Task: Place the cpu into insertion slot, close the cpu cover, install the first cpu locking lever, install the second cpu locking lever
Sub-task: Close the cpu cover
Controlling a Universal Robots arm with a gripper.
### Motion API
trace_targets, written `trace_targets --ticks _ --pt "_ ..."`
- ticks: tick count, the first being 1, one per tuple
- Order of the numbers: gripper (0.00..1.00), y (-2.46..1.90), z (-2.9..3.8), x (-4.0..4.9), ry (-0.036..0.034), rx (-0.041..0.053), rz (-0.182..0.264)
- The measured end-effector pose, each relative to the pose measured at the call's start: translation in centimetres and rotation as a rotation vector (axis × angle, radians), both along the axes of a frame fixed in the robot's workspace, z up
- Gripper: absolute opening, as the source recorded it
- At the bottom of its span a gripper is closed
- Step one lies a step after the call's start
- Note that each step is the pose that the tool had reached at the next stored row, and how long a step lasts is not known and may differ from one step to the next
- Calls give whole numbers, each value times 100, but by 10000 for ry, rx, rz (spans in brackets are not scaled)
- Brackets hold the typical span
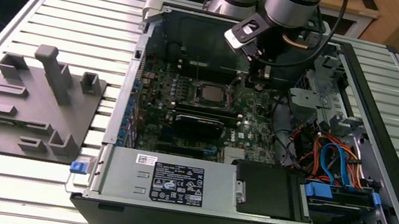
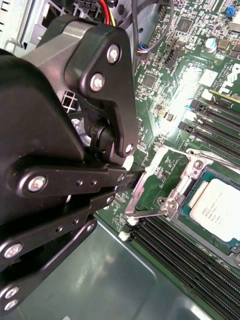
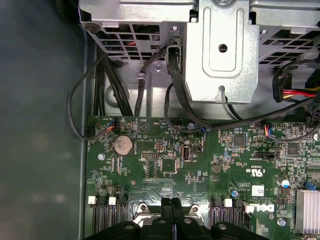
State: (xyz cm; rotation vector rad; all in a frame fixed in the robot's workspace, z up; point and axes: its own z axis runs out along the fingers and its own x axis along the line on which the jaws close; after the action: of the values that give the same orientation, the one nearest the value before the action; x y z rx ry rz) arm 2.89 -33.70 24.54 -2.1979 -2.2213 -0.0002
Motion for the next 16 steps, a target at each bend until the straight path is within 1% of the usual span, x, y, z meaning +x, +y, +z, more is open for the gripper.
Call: trace_targets --ticks 1,11,12,13,16 --pt "10 0 0 -15 0 1 0" --pt "10 0 -1 -23 0 0 0" --pt "10 0 -3 -28 0 0 0" --pt "10 0 -3 -54 0 0 -1" --pt "10 0 -3 -60 0 1 -1"
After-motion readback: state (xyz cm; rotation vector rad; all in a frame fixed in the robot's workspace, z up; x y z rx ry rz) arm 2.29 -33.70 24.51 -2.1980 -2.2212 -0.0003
